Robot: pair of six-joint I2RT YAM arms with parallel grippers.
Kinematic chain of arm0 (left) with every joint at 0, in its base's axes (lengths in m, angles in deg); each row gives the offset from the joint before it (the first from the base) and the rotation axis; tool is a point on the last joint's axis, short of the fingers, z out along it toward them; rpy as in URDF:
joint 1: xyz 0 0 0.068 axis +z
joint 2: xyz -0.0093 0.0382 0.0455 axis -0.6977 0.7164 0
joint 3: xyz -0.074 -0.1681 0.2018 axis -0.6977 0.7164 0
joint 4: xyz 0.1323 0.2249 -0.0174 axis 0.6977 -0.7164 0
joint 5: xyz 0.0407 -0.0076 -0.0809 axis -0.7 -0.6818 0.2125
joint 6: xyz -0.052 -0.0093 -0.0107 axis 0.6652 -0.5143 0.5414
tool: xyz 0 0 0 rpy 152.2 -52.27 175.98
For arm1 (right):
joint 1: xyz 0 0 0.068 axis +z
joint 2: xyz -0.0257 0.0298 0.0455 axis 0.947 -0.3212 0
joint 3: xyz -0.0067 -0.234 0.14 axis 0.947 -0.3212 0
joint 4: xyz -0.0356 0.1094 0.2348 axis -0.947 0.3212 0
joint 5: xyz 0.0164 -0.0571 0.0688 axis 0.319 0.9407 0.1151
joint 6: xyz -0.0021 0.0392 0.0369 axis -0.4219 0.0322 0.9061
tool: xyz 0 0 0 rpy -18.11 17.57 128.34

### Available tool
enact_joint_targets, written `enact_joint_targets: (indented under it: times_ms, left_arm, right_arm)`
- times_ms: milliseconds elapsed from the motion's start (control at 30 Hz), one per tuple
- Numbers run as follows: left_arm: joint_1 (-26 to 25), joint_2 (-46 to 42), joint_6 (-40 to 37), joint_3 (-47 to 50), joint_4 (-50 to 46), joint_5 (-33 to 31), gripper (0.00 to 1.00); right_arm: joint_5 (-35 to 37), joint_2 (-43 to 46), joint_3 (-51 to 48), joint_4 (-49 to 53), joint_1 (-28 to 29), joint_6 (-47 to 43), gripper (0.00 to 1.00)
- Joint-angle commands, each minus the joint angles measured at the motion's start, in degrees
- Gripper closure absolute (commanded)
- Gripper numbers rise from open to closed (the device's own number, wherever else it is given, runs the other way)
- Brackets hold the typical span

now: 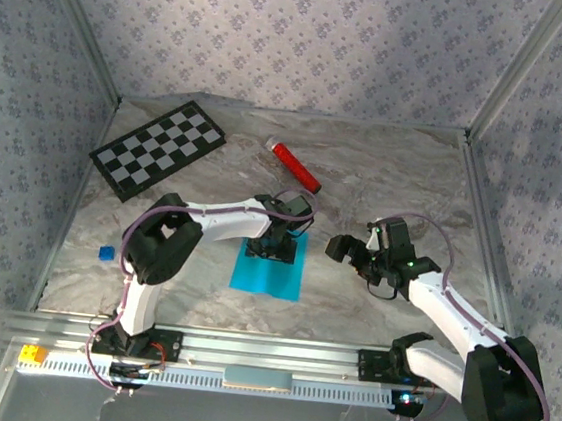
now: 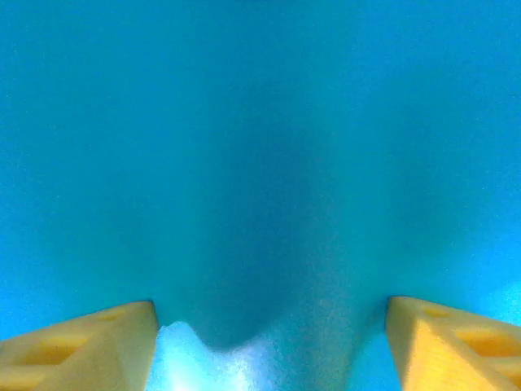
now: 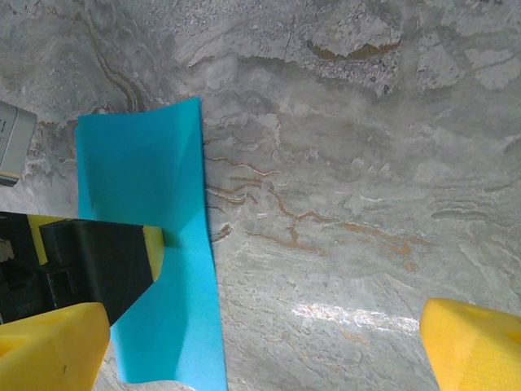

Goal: Fold a paper plane with a square sheet of paper (pick it up from the middle)
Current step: First fold the square sheet of paper in half at the center of the table.

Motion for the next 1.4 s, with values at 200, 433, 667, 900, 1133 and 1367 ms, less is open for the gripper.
enact_joint_targets:
  times_ms: [200,433,667,900,1133,1367]
  left_arm:
    - [-1.0,-4.6,0.2,2.0,4.5,0.4,0.54]
    - [-0.8,-11.9,1.5,6.2,12.3,1.9,0.63]
    - [3.4,-16.4,7.3,14.0,31.8,19.9,0.62]
    - [5.3,-12.9,15.4,18.5,51.0,32.4,0.60]
    - [5.3,-7.9,18.3,20.0,52.3,31.5,0.60]
    - [4.6,-6.2,14.7,18.9,43.8,26.1,0.60]
  right_arm:
    - [8.1,4.8,0.3,4.2,-0.4,2.8,0.00]
    - [14.4,11.3,-0.2,6.3,-1.4,6.9,0.00]
    - [11.3,14.7,0.1,4.8,-3.4,7.7,0.00]
    - [2.8,14.4,-0.3,-0.5,-6.0,6.7,0.00]
    - [-3.0,11.2,-0.1,-1.2,-6.2,2.7,0.01]
    - [-5.6,6.2,0.8,-2.0,-5.8,1.6,0.06]
